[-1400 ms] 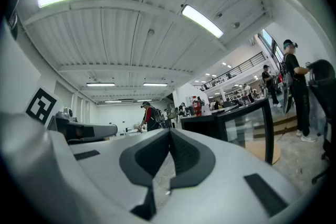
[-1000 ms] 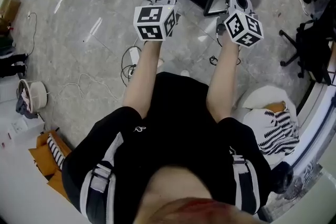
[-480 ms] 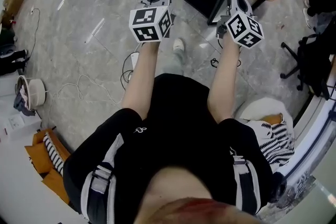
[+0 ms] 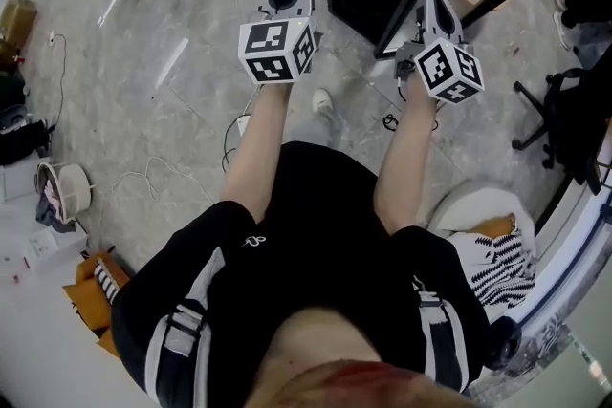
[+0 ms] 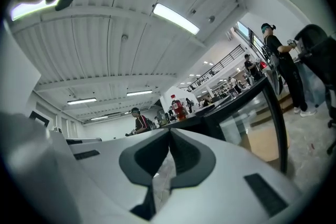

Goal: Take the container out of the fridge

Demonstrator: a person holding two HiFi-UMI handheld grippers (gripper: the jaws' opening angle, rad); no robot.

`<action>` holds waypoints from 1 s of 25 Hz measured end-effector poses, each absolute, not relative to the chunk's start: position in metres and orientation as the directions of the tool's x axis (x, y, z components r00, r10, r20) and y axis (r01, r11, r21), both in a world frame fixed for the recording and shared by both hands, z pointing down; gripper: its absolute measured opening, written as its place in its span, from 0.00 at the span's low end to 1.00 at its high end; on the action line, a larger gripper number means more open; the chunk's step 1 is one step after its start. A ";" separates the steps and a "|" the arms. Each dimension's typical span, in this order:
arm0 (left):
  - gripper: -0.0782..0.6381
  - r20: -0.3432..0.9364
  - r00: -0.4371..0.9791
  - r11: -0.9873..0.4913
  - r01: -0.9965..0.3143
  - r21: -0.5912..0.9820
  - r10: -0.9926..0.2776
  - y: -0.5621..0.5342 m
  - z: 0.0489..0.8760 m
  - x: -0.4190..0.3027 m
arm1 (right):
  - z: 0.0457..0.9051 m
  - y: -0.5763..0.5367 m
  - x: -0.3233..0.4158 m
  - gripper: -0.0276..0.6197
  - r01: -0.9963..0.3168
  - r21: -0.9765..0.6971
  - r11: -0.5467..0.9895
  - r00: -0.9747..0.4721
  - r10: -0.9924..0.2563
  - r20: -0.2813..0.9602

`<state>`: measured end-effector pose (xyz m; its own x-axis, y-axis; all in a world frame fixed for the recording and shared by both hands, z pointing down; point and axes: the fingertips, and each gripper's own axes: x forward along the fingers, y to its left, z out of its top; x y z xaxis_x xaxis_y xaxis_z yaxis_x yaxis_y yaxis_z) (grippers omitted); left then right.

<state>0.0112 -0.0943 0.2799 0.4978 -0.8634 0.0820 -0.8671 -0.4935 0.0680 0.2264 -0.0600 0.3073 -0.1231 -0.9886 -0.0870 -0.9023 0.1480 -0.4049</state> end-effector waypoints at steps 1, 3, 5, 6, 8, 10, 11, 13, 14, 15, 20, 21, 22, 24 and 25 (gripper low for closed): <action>0.12 0.100 0.503 -0.499 -0.864 0.065 -0.858 -0.108 0.286 0.014 | 0.312 -0.072 0.224 0.06 -0.896 -0.414 0.160 -0.135 -0.987 -0.091; 0.12 0.136 0.513 -0.509 -0.858 0.066 -0.847 -0.136 0.299 0.019 | 0.324 -0.098 0.219 0.06 -0.880 -0.439 0.184 -0.162 -0.983 -0.087; 0.12 0.172 0.520 -0.516 -0.854 0.075 -0.836 -0.161 0.314 0.022 | 0.334 -0.124 0.214 0.06 -0.867 -0.459 0.196 -0.183 -0.980 -0.073; 0.12 0.190 0.524 -0.518 -0.851 0.082 -0.831 -0.174 0.322 0.022 | 0.339 -0.137 0.211 0.06 -0.864 -0.464 0.197 -0.189 -0.980 -0.064; 0.12 0.222 0.528 -0.519 -0.848 0.104 -0.819 -0.197 0.338 0.022 | 0.348 -0.162 0.205 0.06 -0.863 -0.464 0.197 -0.203 -0.978 -0.037; 0.12 0.247 0.525 -0.507 -0.851 0.138 -0.814 -0.216 0.358 0.022 | 0.364 -0.182 0.196 0.06 -0.869 -0.452 0.201 -0.233 -0.972 0.014; 0.12 0.258 0.519 -0.495 -0.855 0.158 -0.815 -0.224 0.369 0.021 | 0.373 -0.189 0.190 0.06 -0.874 -0.440 0.207 -0.252 -0.967 0.045; 0.12 0.281 0.513 -0.476 -0.858 0.191 -0.811 -0.242 0.390 0.024 | 0.392 -0.203 0.180 0.06 -0.886 -0.413 0.213 -0.277 -0.956 0.102; 0.12 0.297 0.516 -0.475 -0.856 0.204 -0.803 -0.249 0.401 0.027 | 0.402 -0.209 0.177 0.06 -0.893 -0.399 0.208 -0.280 -0.951 0.131; 0.12 0.317 0.521 -0.474 -0.853 0.217 -0.792 -0.253 0.412 0.031 | 0.414 -0.212 0.175 0.06 -0.900 -0.387 0.200 -0.281 -0.946 0.164; 0.12 0.390 0.504 -0.427 -0.863 0.271 -0.771 -0.267 0.456 0.035 | 0.463 -0.235 0.173 0.06 -0.933 -0.321 0.159 -0.261 -0.917 0.303; 0.12 0.395 0.488 -0.407 -0.871 0.274 -0.778 -0.272 0.461 0.034 | 0.472 -0.241 0.172 0.06 -0.940 -0.298 0.165 -0.263 -0.908 0.326; 0.12 0.398 0.472 -0.386 -0.879 0.278 -0.787 -0.275 0.466 0.032 | 0.480 -0.245 0.170 0.06 -0.946 -0.272 0.176 -0.268 -0.897 0.353; 0.12 0.412 0.440 -0.339 -0.893 0.296 -0.798 -0.279 0.479 0.028 | 0.499 -0.249 0.165 0.06 -0.956 -0.208 0.206 -0.276 -0.868 0.413; 0.12 0.422 0.429 -0.319 -0.896 0.308 -0.799 -0.279 0.486 0.028 | 0.509 -0.250 0.162 0.06 -0.960 -0.169 0.223 -0.276 -0.851 0.447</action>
<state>0.0279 -0.2785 0.4862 0.4291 -0.7986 0.4221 -0.8963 -0.3187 0.3082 0.1623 -0.2496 0.5095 -0.2761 -0.8510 0.4466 -0.9601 0.2226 -0.1693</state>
